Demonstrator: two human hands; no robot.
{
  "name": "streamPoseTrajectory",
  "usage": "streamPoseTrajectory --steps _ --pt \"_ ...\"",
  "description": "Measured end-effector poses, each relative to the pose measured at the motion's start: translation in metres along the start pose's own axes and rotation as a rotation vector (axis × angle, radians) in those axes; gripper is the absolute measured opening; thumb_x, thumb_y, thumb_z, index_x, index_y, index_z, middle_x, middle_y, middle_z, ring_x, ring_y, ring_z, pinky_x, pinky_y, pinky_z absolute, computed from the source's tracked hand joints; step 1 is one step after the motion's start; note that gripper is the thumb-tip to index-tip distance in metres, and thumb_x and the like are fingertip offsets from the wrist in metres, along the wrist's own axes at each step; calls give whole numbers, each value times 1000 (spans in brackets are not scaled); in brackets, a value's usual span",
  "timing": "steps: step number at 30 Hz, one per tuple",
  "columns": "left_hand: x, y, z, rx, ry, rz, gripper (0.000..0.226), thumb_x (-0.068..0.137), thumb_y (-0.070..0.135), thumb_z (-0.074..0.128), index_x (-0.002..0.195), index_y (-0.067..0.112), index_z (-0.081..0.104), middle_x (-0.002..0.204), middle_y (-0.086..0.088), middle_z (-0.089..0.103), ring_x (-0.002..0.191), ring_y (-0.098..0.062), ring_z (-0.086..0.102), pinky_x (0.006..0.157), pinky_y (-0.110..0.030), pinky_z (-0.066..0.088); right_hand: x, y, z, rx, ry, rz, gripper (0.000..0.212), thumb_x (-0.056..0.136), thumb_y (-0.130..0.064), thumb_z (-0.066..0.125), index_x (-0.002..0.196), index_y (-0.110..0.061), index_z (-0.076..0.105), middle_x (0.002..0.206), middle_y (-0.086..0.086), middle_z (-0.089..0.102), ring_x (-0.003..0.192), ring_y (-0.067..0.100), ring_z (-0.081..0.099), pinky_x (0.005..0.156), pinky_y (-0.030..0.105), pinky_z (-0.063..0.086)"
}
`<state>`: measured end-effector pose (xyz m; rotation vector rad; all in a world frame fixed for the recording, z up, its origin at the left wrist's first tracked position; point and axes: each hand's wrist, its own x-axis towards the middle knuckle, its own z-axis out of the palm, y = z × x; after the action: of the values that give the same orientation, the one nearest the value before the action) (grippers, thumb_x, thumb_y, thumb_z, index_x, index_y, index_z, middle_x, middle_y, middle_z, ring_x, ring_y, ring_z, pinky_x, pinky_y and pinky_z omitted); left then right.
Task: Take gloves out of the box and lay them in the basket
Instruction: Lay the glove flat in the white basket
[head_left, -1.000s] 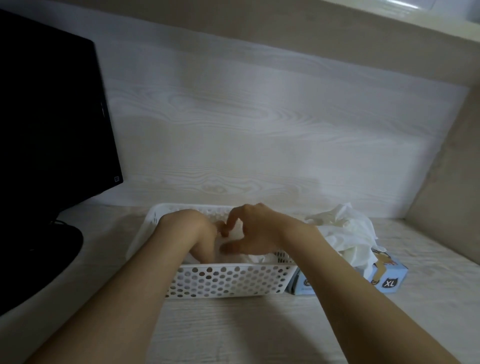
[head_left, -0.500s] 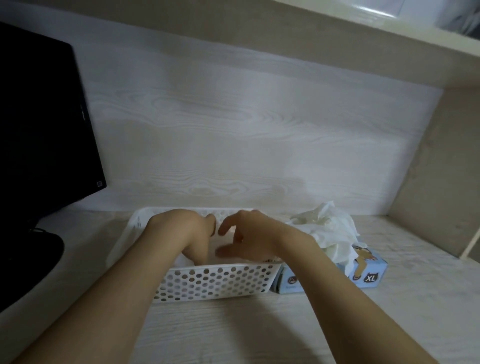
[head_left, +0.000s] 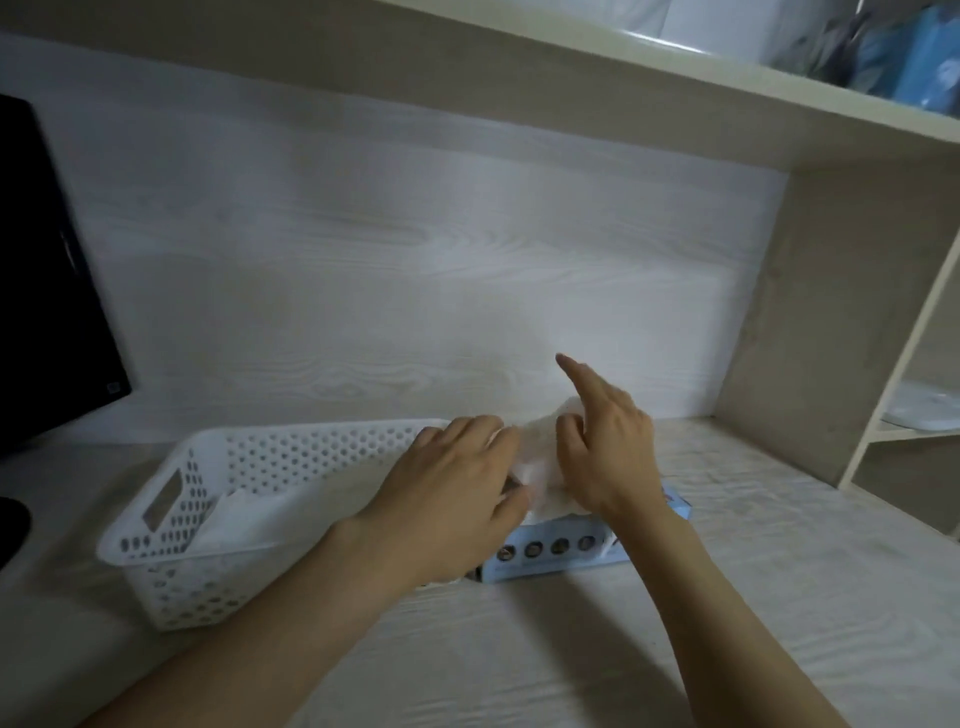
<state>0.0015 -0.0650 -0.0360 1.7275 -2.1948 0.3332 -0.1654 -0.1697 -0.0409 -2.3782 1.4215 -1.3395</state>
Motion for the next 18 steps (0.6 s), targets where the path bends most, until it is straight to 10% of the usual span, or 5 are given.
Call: streamPoseTrajectory --steps 2,6,11,18 --pt "-3 5 7 117 -31 2 68 102 61 21 158 24 29 156 3 42 144 -20 38 114 -43 36 -6 8 0 42 -139 46 75 87 -41 24 161 -40 36 148 2 60 135 25 51 116 52 35" --pt "-1 7 13 152 -133 1 70 106 63 25 165 30 8 164 9 31 148 -19 32 117 -44 30 -13 18 3 110 -136 160 67 84 -49 32 138 -28 66 126 3 70 121 26 60 111 53 41" --pt "2 7 15 109 -226 19 56 107 61 29 160 42 21 169 13 17 151 -21 21 118 -46 30 -12 15 5 123 111 208 32 81 -50 54 92 -30 77 86 -9 73 84 17 68 91 51 54" --pt "1 8 8 54 -313 11 28 109 56 32 123 36 47 142 21 48 150 -21 20 108 -44 40 -13 14 4 265 329 113 8 90 -35 67 89 -35 75 100 -12 72 100 12 66 93 45 53"
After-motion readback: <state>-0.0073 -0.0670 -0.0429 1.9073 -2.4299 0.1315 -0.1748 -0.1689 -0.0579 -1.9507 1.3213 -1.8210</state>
